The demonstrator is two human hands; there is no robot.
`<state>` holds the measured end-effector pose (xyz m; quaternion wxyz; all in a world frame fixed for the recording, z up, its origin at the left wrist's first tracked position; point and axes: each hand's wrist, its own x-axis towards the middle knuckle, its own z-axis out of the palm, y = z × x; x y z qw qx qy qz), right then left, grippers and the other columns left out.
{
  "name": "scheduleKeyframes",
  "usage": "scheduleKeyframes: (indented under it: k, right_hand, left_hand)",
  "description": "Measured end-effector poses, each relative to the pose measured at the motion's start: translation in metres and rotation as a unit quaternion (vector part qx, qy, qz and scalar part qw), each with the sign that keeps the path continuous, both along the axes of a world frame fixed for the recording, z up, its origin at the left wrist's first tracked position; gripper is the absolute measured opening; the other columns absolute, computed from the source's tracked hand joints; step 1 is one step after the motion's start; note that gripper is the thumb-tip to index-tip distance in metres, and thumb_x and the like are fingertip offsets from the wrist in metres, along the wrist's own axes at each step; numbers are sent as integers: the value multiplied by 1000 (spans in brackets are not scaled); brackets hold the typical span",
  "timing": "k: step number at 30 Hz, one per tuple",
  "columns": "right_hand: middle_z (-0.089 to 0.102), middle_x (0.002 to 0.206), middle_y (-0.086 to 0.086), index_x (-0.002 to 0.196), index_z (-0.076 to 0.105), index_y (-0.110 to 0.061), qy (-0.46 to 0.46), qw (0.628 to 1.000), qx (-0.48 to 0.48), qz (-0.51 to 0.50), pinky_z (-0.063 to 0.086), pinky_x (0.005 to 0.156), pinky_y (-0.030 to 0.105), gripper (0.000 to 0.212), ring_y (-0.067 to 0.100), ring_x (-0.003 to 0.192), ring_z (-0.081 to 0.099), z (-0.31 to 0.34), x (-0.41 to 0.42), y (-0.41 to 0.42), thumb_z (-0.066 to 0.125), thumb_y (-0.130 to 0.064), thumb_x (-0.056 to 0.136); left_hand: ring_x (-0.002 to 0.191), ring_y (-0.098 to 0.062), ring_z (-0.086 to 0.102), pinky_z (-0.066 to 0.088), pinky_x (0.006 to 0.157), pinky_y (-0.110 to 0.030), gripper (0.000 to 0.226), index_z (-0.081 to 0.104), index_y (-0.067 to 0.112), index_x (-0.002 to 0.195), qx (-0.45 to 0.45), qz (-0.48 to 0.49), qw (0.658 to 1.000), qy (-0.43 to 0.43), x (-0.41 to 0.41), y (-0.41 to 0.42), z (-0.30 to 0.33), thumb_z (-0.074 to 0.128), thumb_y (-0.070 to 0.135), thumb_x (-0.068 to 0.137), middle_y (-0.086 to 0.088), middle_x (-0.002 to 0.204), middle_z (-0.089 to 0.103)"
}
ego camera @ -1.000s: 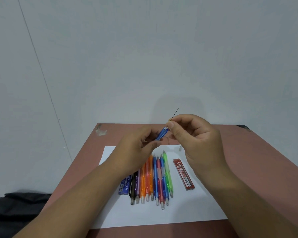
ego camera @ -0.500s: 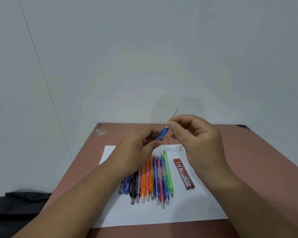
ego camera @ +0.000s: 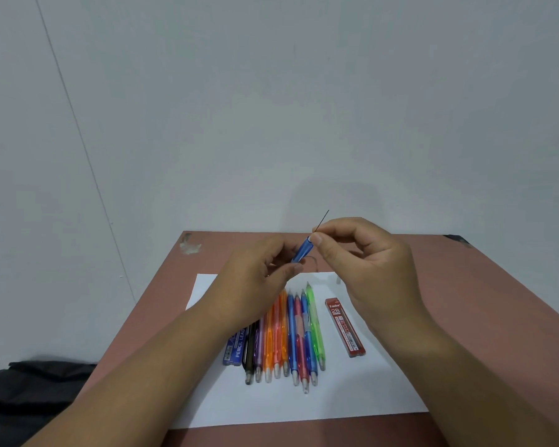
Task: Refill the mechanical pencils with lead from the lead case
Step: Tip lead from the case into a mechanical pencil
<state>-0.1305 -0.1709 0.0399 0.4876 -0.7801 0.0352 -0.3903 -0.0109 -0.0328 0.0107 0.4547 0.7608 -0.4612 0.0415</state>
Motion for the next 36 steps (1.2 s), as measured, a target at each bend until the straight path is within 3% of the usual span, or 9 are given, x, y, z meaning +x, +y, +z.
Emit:
scheduleKeyframes:
  k: [5, 10, 21, 26, 32, 36]
  right_hand:
    - [73, 88, -13, 90, 71, -34, 2, 1000, 17, 9, 62, 73, 30, 5, 11, 86, 73, 2, -1, 1, 70, -30, 92]
    - [74, 88, -12, 91, 73, -30, -3, 999, 44, 15, 59, 71, 25, 2, 10, 88, 72, 2, -1, -1, 71, -30, 92]
    - [71, 90, -17, 90, 72, -34, -6, 999, -42, -2, 55, 73, 15, 10, 6, 91, 69, 1, 2, -3, 74, -23, 91]
    - [71, 93, -19, 92, 73, -34, -6, 999, -39, -7, 58, 75, 19, 11, 4, 92, 69, 1, 2, -4, 75, -23, 90]
    - [73, 96, -16, 101, 73, -33, -15, 1000, -13, -1, 60, 79, 25, 16, 8, 95, 69, 2, 0, -5, 75, -21, 90]
    - [74, 95, -15, 97, 73, -32, -41, 999, 21, 7, 60, 78, 28, 9, 8, 94, 70, 5, -4, -1, 71, -33, 89]
  left_hand:
    - [99, -5, 66, 58, 89, -33, 14, 64, 33, 110, -2, -6, 1000, 6, 0, 0, -1, 62, 28, 97, 17, 101, 69]
    - [97, -2, 65, 57, 88, -28, 14, 60, 41, 105, -1, -9, 1000, 7, -1, 1, 0, 62, 29, 97, 19, 99, 68]
    - [96, -1, 66, 58, 88, -30, 24, 55, 51, 100, -2, -7, 1000, 3, -2, 1, 2, 62, 28, 98, 20, 97, 68]
    - [97, -2, 66, 57, 88, -28, 18, 60, 42, 108, -7, -10, 1000, 7, 0, 1, 0, 62, 27, 97, 19, 98, 69]
    - [97, 1, 65, 56, 88, -24, 25, 55, 50, 103, -7, -8, 1000, 6, -1, 1, 1, 63, 27, 97, 21, 98, 68]
    - [97, 0, 66, 57, 89, -28, 22, 55, 50, 101, -4, -10, 1000, 21, -1, 1, 1, 62, 30, 97, 20, 99, 69]
